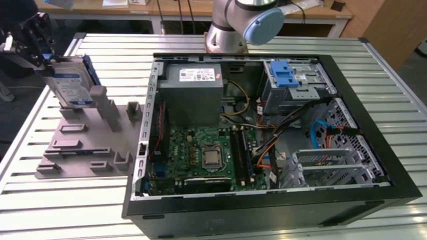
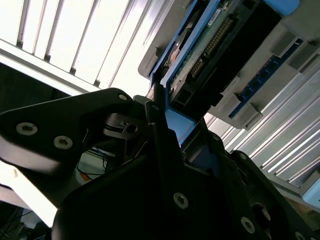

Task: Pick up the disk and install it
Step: 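Pick up the disk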

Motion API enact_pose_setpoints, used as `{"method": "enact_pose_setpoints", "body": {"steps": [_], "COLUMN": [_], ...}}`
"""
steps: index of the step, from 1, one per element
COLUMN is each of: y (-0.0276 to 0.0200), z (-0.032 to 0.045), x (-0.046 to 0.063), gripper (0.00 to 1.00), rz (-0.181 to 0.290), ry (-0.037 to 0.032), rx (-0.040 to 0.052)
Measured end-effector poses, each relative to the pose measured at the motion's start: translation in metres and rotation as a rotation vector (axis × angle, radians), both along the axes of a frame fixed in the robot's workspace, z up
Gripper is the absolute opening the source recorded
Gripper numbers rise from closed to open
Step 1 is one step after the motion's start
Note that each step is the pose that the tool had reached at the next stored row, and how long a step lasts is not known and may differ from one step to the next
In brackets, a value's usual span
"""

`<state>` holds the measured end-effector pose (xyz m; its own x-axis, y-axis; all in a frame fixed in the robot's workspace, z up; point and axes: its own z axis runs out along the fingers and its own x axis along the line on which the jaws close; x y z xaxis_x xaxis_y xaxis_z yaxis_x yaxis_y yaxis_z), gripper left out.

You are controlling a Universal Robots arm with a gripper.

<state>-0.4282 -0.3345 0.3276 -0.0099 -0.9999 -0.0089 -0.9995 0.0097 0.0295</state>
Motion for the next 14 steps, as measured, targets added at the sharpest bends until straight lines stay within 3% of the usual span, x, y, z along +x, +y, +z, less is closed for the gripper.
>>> {"method": "enact_pose_setpoints", "body": {"steps": [5, 7, 14], "y": [0.0000, 0.0000, 0.0000], "z": [0.0039, 0.0046, 0.0126], "x": [0.000, 0.000, 0.000], "gripper": [0.36, 0.36, 0.36], "rz": [0.000, 0.000, 0.000], "ry": [-0.0007, -0.0005, -0.0008], "rx": [0.0008, 0.0061, 0.0062]}}
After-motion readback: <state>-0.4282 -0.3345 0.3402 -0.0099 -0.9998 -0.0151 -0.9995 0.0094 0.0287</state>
